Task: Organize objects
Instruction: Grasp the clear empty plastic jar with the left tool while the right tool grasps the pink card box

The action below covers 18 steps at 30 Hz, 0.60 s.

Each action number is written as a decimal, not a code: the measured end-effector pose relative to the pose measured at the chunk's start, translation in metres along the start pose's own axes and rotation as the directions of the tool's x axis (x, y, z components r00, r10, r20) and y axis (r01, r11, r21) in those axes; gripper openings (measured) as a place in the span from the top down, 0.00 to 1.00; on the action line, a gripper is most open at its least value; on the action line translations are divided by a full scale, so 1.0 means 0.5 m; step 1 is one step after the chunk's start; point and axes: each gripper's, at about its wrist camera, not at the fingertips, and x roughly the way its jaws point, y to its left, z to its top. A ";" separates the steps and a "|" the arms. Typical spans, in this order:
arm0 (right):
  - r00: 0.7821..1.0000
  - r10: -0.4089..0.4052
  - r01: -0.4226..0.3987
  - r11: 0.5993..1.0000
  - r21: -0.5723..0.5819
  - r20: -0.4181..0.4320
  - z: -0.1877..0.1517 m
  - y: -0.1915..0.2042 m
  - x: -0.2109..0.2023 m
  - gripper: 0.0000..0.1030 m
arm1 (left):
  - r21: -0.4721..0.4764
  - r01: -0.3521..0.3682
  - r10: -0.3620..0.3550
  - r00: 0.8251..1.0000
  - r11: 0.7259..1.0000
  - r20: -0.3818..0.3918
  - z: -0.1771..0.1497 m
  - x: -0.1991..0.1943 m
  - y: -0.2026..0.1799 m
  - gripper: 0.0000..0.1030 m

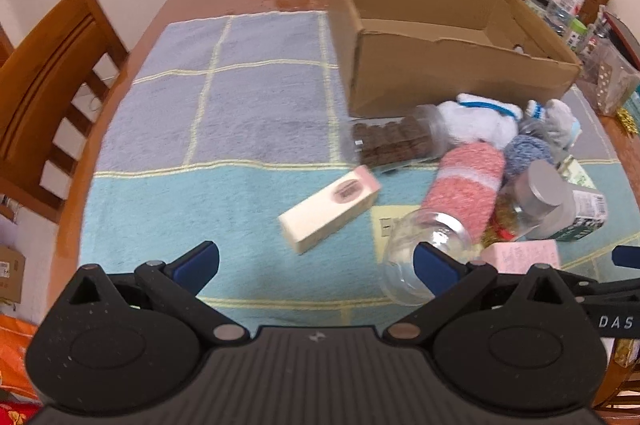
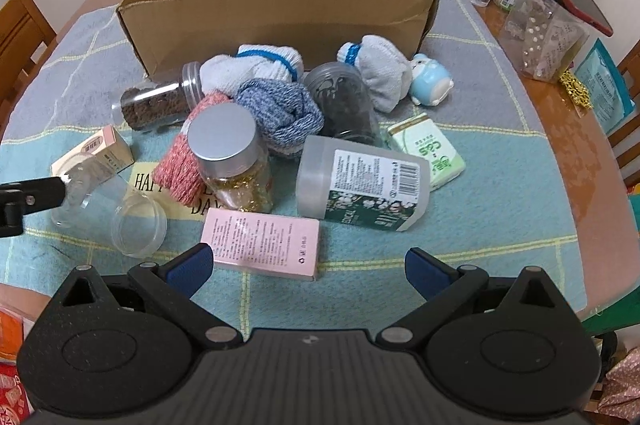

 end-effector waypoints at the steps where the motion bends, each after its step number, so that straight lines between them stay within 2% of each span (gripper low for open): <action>1: 1.000 -0.001 0.001 1.000 -0.003 -0.004 -0.001 0.002 0.002 0.00 | -0.005 -0.010 0.010 1.000 1.000 -0.002 -0.002 -0.001 0.009 0.00; 11: 0.999 0.022 -0.023 0.999 -0.029 -0.031 -0.002 0.020 0.026 0.00 | -0.062 -0.136 0.132 0.989 0.989 -0.061 -0.039 0.044 0.101 0.01; 18: 0.995 0.092 -0.093 0.995 -0.032 -0.026 -0.010 0.019 0.046 0.00 | -0.091 -0.167 0.163 0.986 0.982 -0.041 -0.049 0.043 0.121 0.01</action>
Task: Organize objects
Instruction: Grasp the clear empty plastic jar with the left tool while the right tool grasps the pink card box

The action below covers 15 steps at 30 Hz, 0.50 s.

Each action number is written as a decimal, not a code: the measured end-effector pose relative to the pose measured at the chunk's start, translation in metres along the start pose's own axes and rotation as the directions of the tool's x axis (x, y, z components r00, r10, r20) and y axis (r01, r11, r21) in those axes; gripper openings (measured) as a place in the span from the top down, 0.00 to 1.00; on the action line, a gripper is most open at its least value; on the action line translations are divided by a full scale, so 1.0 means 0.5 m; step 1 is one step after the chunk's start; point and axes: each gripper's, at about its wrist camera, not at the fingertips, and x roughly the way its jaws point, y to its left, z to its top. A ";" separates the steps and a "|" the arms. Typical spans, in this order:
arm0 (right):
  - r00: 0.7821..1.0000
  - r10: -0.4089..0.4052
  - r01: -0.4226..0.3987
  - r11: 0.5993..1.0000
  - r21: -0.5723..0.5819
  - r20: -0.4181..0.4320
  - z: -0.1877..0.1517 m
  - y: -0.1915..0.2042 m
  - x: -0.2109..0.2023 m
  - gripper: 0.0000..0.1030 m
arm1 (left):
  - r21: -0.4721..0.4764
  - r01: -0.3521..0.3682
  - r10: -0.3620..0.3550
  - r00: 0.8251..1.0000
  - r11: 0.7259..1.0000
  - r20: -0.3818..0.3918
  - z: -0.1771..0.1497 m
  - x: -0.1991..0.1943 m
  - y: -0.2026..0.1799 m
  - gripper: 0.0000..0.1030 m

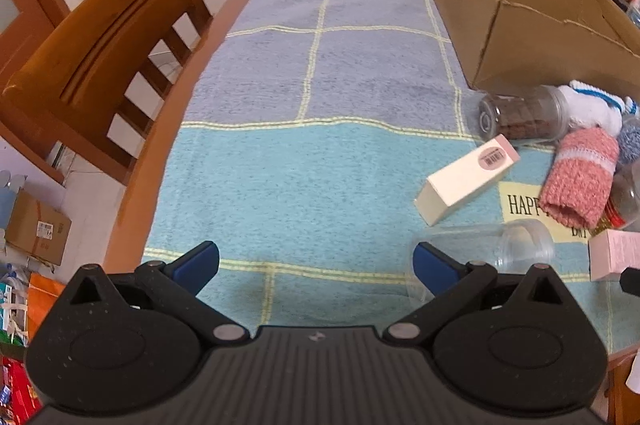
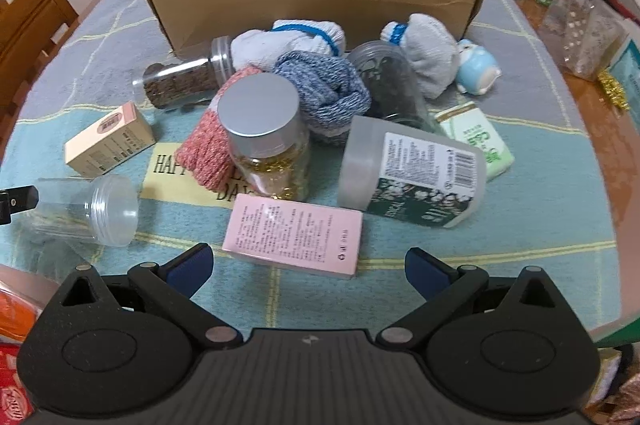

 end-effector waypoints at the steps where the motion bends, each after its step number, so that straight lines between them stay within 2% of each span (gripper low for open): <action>1: 1.000 0.012 -0.012 1.000 0.003 -0.001 -0.001 -0.001 0.004 0.00 | -0.007 0.000 0.000 1.000 1.000 0.000 -0.002 -0.002 0.003 0.01; 6: 0.999 0.039 -0.039 0.999 0.013 -0.006 -0.007 -0.001 0.032 0.00 | -0.043 0.000 0.000 1.000 0.999 -0.008 -0.017 -0.026 0.012 0.01; 8: 0.999 0.043 -0.043 0.999 0.012 -0.002 -0.008 0.002 0.042 0.00 | -0.050 0.013 -0.012 1.000 0.999 0.018 -0.020 -0.049 0.006 0.01; 12: 0.999 0.050 -0.049 0.999 -0.006 0.022 -0.004 0.017 0.062 0.00 | -0.002 0.120 -0.120 0.991 0.993 0.067 -0.020 -0.082 -0.035 0.01; 15: 1.000 0.016 -0.015 1.000 -0.026 0.027 -0.002 0.029 0.082 0.00 | 0.056 0.192 -0.195 0.979 0.980 0.053 -0.028 -0.083 -0.084 0.01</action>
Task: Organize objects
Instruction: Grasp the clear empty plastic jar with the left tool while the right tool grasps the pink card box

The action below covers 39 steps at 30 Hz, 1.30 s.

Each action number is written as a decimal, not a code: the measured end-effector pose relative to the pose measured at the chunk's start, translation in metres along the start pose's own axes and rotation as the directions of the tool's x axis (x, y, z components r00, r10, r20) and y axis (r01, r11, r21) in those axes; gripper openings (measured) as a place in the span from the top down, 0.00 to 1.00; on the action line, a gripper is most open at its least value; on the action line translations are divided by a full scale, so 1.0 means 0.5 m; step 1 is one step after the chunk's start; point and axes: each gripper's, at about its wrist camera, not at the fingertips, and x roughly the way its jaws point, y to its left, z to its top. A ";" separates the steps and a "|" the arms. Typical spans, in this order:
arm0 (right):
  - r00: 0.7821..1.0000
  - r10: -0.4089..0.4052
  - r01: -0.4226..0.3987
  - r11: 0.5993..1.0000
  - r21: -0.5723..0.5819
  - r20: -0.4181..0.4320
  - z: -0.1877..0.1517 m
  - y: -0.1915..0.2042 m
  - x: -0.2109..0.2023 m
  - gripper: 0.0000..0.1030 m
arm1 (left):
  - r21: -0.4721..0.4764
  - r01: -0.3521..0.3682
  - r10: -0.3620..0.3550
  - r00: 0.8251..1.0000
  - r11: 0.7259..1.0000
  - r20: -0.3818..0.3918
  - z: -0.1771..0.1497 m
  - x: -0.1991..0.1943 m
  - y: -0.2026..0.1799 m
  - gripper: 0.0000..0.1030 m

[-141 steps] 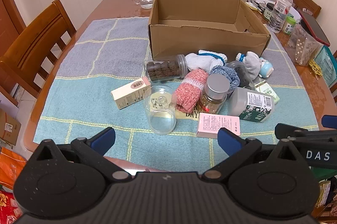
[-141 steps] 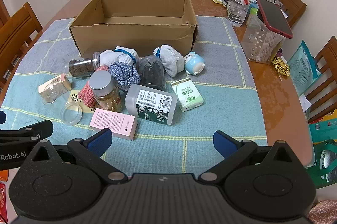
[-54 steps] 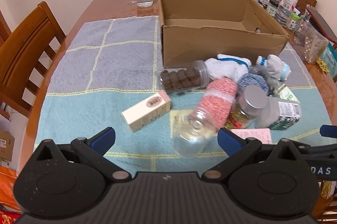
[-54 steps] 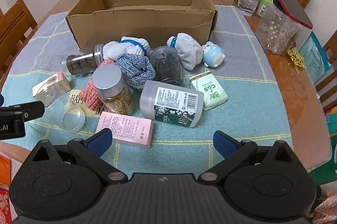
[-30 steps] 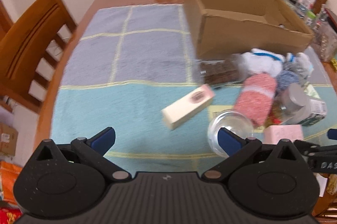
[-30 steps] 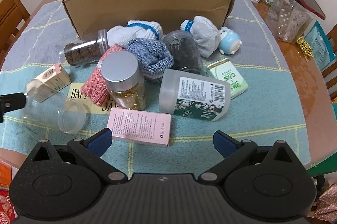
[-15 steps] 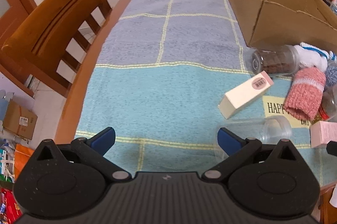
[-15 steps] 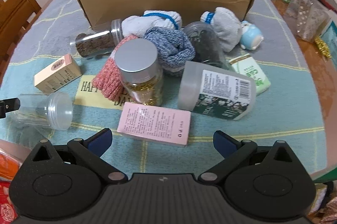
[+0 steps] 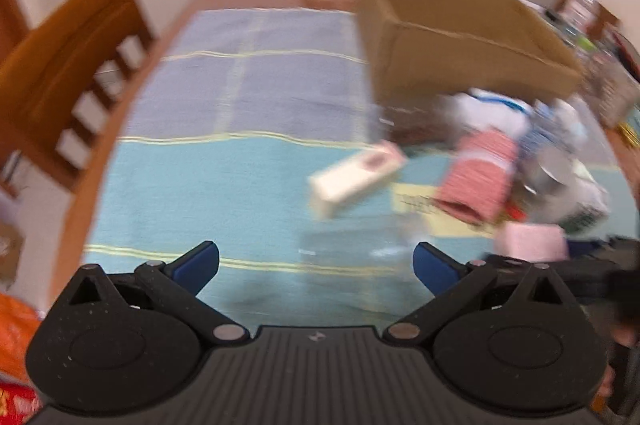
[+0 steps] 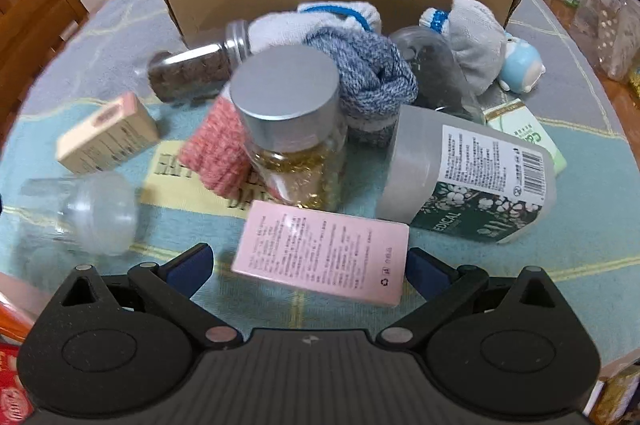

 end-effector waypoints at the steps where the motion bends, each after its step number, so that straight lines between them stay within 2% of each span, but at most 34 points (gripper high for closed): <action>1: 1.000 -0.006 0.006 1.000 -0.006 -0.002 -0.001 0.000 0.005 0.00 | 0.017 0.014 -0.014 1.000 1.000 -0.003 -0.004 0.006 -0.014 0.01; 6: 0.998 -0.048 0.051 0.995 -0.082 0.035 -0.018 -0.012 0.010 0.00 | 0.046 0.007 -0.006 1.000 0.999 -0.021 -0.027 0.047 -0.061 0.01; 12: 0.998 -0.020 0.028 0.991 -0.127 0.058 -0.036 -0.033 0.005 0.00 | -0.002 -0.048 0.048 0.999 0.999 -0.017 -0.041 0.080 -0.061 0.01; 15: 0.998 -0.024 0.030 0.992 -0.123 0.055 -0.036 -0.032 0.008 0.00 | -0.008 -0.080 0.080 0.997 0.997 -0.003 -0.034 0.090 -0.064 0.01; 26: 0.999 -0.006 0.011 0.995 -0.100 0.050 -0.020 -0.010 0.009 0.00 | -0.029 -0.103 0.102 0.995 0.994 -0.009 -0.012 0.124 -0.057 0.01; 32: 0.999 -0.006 0.011 0.996 -0.086 0.051 -0.010 -0.008 0.009 0.00 | -0.015 -0.090 0.089 0.996 0.996 -0.016 -0.008 0.129 -0.060 0.07; 39: 0.997 -0.049 0.055 0.994 -0.092 0.061 -0.015 -0.008 -0.002 0.03 | 0.022 -0.087 0.087 0.996 0.996 -0.016 -0.007 0.127 -0.068 0.12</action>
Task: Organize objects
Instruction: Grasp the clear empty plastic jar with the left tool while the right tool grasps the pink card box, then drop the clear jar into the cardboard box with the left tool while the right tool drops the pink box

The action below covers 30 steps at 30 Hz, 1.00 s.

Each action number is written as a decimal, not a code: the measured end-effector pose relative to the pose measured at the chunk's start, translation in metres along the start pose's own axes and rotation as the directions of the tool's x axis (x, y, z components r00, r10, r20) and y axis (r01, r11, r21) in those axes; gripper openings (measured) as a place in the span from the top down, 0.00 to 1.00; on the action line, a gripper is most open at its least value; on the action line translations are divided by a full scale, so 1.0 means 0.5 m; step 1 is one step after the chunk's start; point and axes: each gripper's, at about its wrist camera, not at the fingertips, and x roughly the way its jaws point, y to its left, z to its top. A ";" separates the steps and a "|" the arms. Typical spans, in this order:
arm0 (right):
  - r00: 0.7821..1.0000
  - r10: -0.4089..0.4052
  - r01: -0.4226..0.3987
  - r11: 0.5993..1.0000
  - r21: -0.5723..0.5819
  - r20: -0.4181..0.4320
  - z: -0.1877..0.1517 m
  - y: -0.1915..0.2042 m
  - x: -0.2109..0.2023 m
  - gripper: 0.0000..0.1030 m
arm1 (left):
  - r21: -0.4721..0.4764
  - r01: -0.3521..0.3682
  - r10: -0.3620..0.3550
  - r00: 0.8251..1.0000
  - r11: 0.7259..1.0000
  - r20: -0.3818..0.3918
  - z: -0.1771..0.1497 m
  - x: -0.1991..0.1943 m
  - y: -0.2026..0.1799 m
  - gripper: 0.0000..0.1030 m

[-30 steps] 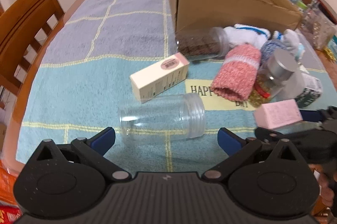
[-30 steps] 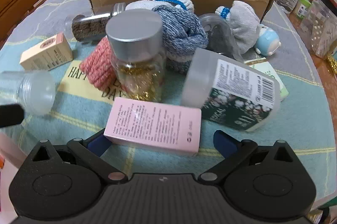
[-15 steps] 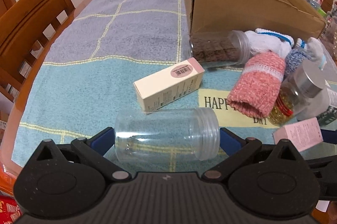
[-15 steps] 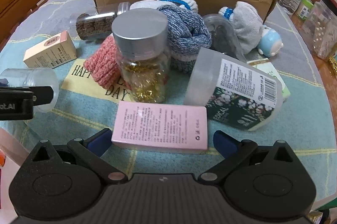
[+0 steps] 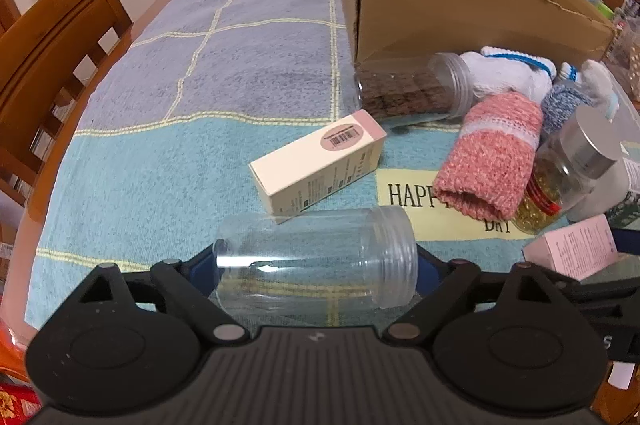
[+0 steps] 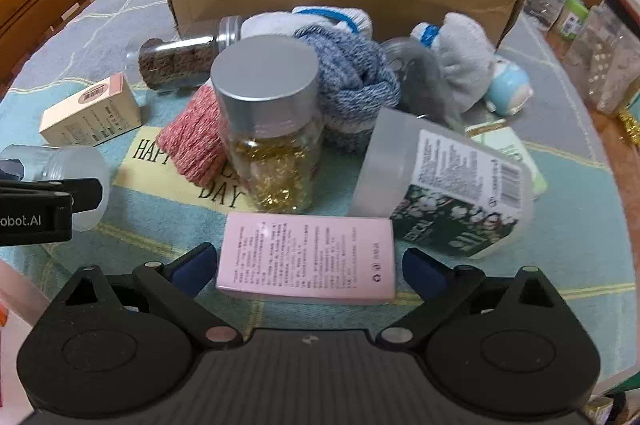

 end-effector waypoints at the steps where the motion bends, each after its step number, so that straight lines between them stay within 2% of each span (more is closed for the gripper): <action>1: 1.000 -0.003 0.003 1.000 -0.003 -0.001 0.002 0.000 -0.001 0.07 | 0.005 0.001 -0.001 1.000 1.000 0.000 0.000 0.000 -0.001 0.12; 5: 1.000 0.010 -0.010 1.000 -0.001 -0.012 0.002 -0.007 -0.009 0.17 | 0.019 0.012 -0.012 1.000 1.000 -0.006 0.002 0.000 0.002 0.12; 11: 1.000 0.002 -0.002 1.000 0.000 -0.025 0.005 -0.013 -0.021 0.17 | 0.077 0.013 -0.013 1.000 0.997 -0.002 0.008 -0.009 0.004 0.12; 19: 0.995 0.083 -0.084 0.996 -0.013 -0.053 0.029 -0.030 -0.075 0.17 | 0.181 0.070 -0.071 0.997 0.981 -0.002 0.040 -0.053 0.026 0.12; 25: 0.992 0.121 -0.120 0.993 0.016 -0.047 0.060 -0.051 -0.138 0.17 | 0.267 0.157 -0.164 0.986 0.951 0.002 0.098 -0.105 0.039 0.12; 30: 0.994 0.107 -0.107 0.994 0.000 -0.016 0.094 -0.059 -0.192 0.17 | 0.349 0.199 -0.215 0.976 0.916 0.008 0.153 -0.130 0.028 0.12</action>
